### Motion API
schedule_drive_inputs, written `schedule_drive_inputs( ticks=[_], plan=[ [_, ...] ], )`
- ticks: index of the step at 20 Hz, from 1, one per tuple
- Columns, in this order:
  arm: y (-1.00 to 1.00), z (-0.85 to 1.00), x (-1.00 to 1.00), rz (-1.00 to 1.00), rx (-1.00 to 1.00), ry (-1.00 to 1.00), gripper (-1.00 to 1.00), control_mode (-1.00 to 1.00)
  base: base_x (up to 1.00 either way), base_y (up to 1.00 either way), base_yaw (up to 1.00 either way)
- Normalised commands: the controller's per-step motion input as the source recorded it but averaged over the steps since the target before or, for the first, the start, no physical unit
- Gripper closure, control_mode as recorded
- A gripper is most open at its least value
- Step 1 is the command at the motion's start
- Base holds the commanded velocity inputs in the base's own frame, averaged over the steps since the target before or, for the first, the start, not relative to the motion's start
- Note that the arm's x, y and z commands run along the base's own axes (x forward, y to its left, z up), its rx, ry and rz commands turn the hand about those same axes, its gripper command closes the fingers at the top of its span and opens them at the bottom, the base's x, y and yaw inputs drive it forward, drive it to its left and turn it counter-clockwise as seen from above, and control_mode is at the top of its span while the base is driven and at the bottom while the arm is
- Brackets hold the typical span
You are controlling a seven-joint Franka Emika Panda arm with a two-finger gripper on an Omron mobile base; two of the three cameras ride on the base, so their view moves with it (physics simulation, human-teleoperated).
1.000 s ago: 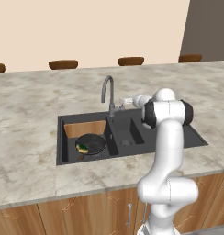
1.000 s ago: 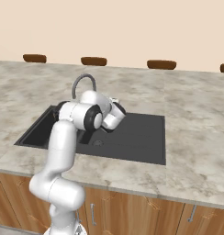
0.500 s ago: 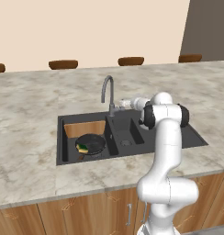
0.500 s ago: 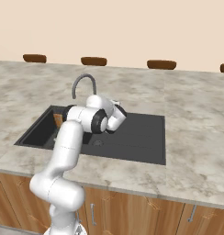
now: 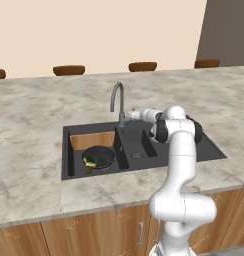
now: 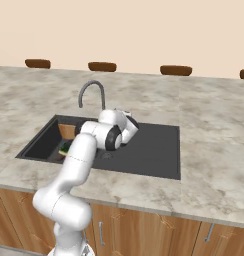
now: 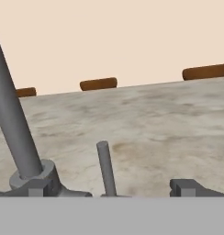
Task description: Pick the pan and sponge and place them into the sink. Then turn on the water.
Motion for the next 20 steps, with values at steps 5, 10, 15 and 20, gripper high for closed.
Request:
schedule_drive_inputs(
  ticks=[5, 10, 15, 20],
  plan=[
    [-0.01, -0.16, 0.33, 0.01, 0.0, 0.0, -1.0, -1.0, 0.0, 0.0, 0.0],
    [-0.08, -0.14, 0.34, 0.01, 0.01, 0.01, -1.0, -1.0, 0.0, 0.0, 0.0],
    [-0.18, -0.2, 0.32, 0.0, 0.01, 0.06, -1.0, -1.0, 0.0, 0.0, 0.0],
    [-0.25, -0.26, 0.37, 0.03, 0.01, 0.09, -1.0, -1.0, 0.0, 0.0, 0.0]
  ],
)
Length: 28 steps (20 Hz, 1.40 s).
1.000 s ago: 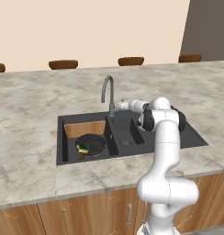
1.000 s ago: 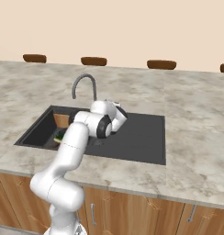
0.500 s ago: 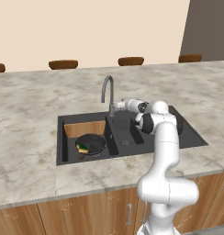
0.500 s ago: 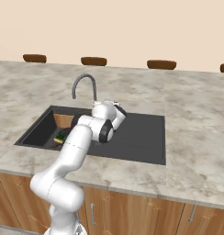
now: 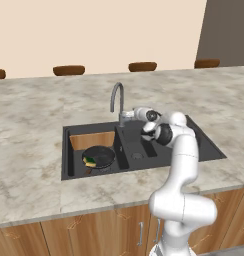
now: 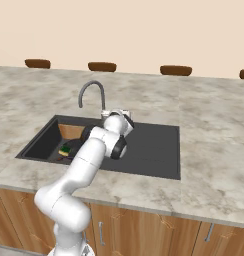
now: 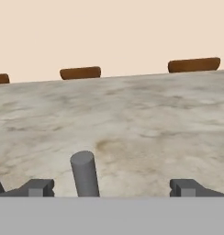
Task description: Pick the pan and sponge and place them into the sink. Then turn on the water.
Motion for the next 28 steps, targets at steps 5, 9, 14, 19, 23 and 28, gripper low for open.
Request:
schedule_drive_inputs(
  ticks=[5, 9, 14, 19, 23, 28],
  plan=[
    [-0.23, -0.26, 0.34, 0.04, 0.02, 0.08, 1.0, -1.0, 0.0, 0.0, 0.0],
    [-0.24, -0.28, 0.24, 0.04, 0.03, 0.08, 1.0, -1.0, 0.0, 0.0, 0.0],
    [-0.34, -0.23, 0.14, 0.02, 0.06, 0.12, 1.0, -1.0, 0.0, 0.0, 0.0],
    [-0.43, -0.17, 0.02, 0.0, 0.09, 0.18, 1.0, -1.0, 0.0, 0.0, 0.0],
    [-0.42, -0.16, 0.03, -0.01, 0.11, 0.17, 1.0, -1.0, 0.0, 0.0, 0.0],
    [-0.4, -0.13, 0.06, -0.03, 0.13, 0.12, 1.0, -1.0, 0.0, 0.0, 0.0]
  ],
)
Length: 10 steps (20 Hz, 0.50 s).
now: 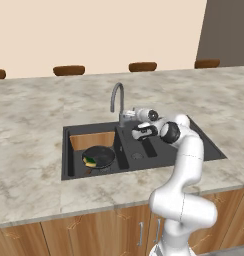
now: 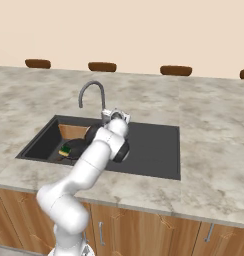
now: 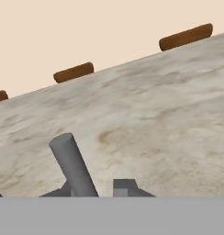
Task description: Pick the pan and sponge and place them into the sink. Then turn on the water.
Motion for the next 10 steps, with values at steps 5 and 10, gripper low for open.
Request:
schedule_drive_inputs(
  ticks=[5, 10],
  plan=[
    [-0.41, -0.12, 0.02, -0.02, 0.14, 0.11, 1.0, -1.0, 0.0, 0.0, 0.0],
    [-0.41, -0.12, 0.0, -0.03, 0.14, 0.11, 1.0, -1.0, 0.0, 0.0, 0.0]
  ],
)
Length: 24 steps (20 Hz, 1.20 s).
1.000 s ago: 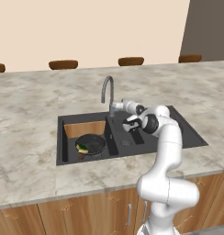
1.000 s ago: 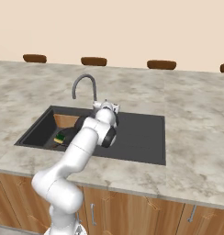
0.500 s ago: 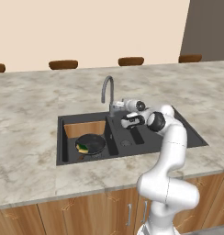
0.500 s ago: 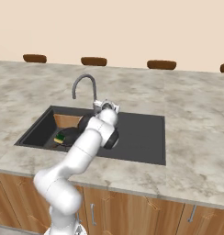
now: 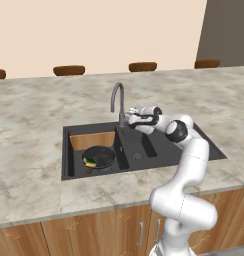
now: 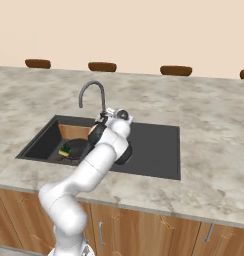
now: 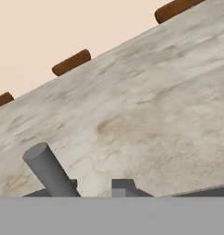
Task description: Pick the pan and sponge and place them into the sink. Then turn on the water.
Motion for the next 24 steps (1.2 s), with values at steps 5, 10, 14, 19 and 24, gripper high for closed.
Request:
schedule_drive_inputs(
  ticks=[5, 10, 14, 19, 24],
  plan=[
    [-0.38, -0.14, 0.0, -0.04, 0.13, 0.13, 1.0, -1.0, 0.0, 0.0, 0.0],
    [-0.34, -0.16, 0.01, -0.05, 0.12, 0.15, 1.0, -1.0, 0.0, 0.0, 0.0],
    [-0.33, -0.16, 0.01, -0.06, 0.1, 0.16, 1.0, -1.0, 0.0, 0.0, 0.0],
    [-0.3, 0.01, 0.0, -0.07, 0.08, 0.12, 1.0, -1.0, 0.0, 0.0, 0.0],
    [-0.31, 0.46, 0.05, -0.07, 0.06, 0.06, 1.0, -1.0, 0.0, 0.0, 0.0]
  ],
)
